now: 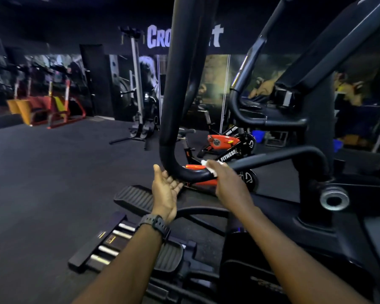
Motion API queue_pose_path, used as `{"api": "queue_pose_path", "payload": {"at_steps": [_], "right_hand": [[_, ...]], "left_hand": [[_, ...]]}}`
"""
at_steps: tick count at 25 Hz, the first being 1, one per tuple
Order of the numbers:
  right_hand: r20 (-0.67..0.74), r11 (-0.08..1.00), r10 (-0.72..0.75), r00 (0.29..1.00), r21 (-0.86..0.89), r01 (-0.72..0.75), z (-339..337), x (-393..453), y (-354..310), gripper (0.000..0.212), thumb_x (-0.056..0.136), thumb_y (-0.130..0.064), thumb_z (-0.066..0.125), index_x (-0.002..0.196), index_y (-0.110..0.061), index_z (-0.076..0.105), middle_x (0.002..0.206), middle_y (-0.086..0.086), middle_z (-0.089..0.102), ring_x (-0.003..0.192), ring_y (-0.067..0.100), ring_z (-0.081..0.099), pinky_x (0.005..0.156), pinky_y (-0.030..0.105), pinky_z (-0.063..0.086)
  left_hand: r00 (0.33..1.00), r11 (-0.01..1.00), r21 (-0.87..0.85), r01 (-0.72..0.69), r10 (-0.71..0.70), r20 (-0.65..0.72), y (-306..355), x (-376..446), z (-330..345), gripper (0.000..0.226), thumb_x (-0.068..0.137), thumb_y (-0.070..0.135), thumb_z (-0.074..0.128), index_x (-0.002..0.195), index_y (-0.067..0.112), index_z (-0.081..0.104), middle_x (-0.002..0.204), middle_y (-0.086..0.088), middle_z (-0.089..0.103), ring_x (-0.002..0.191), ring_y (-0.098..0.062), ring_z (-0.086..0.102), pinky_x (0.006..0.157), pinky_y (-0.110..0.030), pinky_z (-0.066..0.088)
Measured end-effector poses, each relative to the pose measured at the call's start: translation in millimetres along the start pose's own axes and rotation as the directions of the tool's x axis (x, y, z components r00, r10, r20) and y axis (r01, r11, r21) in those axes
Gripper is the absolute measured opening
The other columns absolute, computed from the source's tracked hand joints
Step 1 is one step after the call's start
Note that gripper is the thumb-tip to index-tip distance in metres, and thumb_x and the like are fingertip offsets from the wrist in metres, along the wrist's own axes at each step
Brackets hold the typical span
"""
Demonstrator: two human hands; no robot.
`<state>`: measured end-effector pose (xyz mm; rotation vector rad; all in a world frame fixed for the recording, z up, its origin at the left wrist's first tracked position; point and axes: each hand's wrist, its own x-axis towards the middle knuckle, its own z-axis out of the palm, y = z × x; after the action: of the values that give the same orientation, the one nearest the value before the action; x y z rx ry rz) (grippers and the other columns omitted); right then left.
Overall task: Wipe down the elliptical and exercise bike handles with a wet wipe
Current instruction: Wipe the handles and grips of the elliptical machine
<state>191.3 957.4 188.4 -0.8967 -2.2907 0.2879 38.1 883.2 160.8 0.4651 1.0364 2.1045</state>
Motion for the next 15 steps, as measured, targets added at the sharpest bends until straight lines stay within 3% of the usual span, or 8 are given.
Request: {"api": "queue_pose_path", "payload": {"at_steps": [2, 5, 8, 10, 13, 14, 15], "right_hand": [[-0.039, 0.998, 0.049, 0.998, -0.043, -0.051, 6.5, -3.3, -22.6, 0.075, 0.082, 0.012, 0.045, 0.147, -0.025, 0.040, 0.143, 0.008, 0.048, 0.127, 0.029, 0.050, 0.101, 0.034, 0.040], [0.103, 0.996, -0.087, 0.991, 0.006, 0.087, 23.4, -17.5, -40.9, 0.072, 0.089, 0.007, 0.043, 0.152, -0.028, 0.032, 0.153, 0.006, 0.040, 0.134, 0.027, 0.045, 0.104, 0.036, 0.040], [-0.050, 0.993, 0.118, 0.992, 0.026, -0.117, -7.0, -4.3, 10.4, 0.072, 0.086, 0.007, 0.045, 0.145, -0.033, 0.042, 0.148, 0.001, 0.047, 0.132, 0.024, 0.049, 0.106, 0.033, 0.039], [-0.085, 0.985, 0.163, 0.983, -0.035, -0.166, -3.1, 0.0, 0.2, 0.070, 0.088, 0.008, 0.044, 0.147, -0.029, 0.040, 0.146, 0.003, 0.048, 0.130, 0.026, 0.051, 0.103, 0.034, 0.040], [0.086, 0.998, -0.056, 0.995, -0.028, 0.059, 27.0, -17.9, -39.3, 0.069, 0.094, 0.004, 0.041, 0.153, -0.030, 0.030, 0.152, 0.003, 0.041, 0.130, 0.027, 0.050, 0.100, 0.035, 0.043], [0.064, 0.997, -0.081, 0.995, 0.016, 0.080, 23.1, -16.6, -29.4, 0.073, 0.091, 0.006, 0.042, 0.151, -0.034, 0.031, 0.153, 0.001, 0.041, 0.131, 0.025, 0.050, 0.101, 0.035, 0.043], [0.016, 0.999, 0.008, 1.000, 0.036, -0.008, 12.5, -8.7, -9.6, 0.076, 0.088, 0.008, 0.043, 0.149, -0.037, 0.034, 0.152, 0.000, 0.042, 0.131, 0.024, 0.050, 0.103, 0.034, 0.042]], "left_hand": [[1.000, 1.000, -0.024, 0.007, -0.007, 0.003, 0.9, -2.8, 2.0, 0.067, 0.102, 0.058, 0.024, 0.133, 0.006, 0.055, 0.126, -0.012, 0.065, 0.120, -0.025, 0.060, 0.096, -0.036, 0.044], [1.000, 0.999, -0.035, 0.017, -0.017, -0.008, -0.8, -3.0, 4.6, 0.064, 0.103, 0.056, 0.025, 0.130, 0.007, 0.056, 0.123, -0.011, 0.065, 0.120, -0.026, 0.060, 0.096, -0.036, 0.044], [0.999, 0.992, -0.115, 0.043, -0.045, -0.016, 0.8, 3.3, 2.5, 0.070, 0.102, 0.057, 0.025, 0.133, 0.002, 0.054, 0.128, -0.016, 0.062, 0.121, -0.030, 0.058, 0.096, -0.038, 0.046], [0.997, 0.979, -0.190, 0.069, -0.076, -0.029, -3.7, 5.2, 7.4, 0.072, 0.102, 0.058, 0.024, 0.136, 0.001, 0.052, 0.132, -0.018, 0.059, 0.125, -0.031, 0.055, 0.106, -0.042, 0.042], [0.990, 0.956, -0.264, 0.129, -0.139, -0.019, -16.2, -0.9, 13.3, 0.064, 0.103, 0.056, 0.024, 0.125, 0.005, 0.057, 0.127, -0.017, 0.060, 0.123, -0.029, 0.055, 0.110, -0.041, 0.038], [0.989, 0.952, -0.274, 0.139, -0.148, -0.012, -17.3, -1.8, 13.8, 0.061, 0.103, 0.055, 0.025, 0.122, 0.007, 0.057, 0.124, -0.016, 0.061, 0.120, -0.028, 0.055, 0.106, -0.040, 0.039], [0.988, 0.948, -0.281, 0.149, -0.155, 0.000, -16.3, -2.0, 12.9, 0.059, 0.103, 0.054, 0.025, 0.120, 0.007, 0.057, 0.122, -0.016, 0.061, 0.117, -0.029, 0.056, 0.103, -0.040, 0.040]]}}
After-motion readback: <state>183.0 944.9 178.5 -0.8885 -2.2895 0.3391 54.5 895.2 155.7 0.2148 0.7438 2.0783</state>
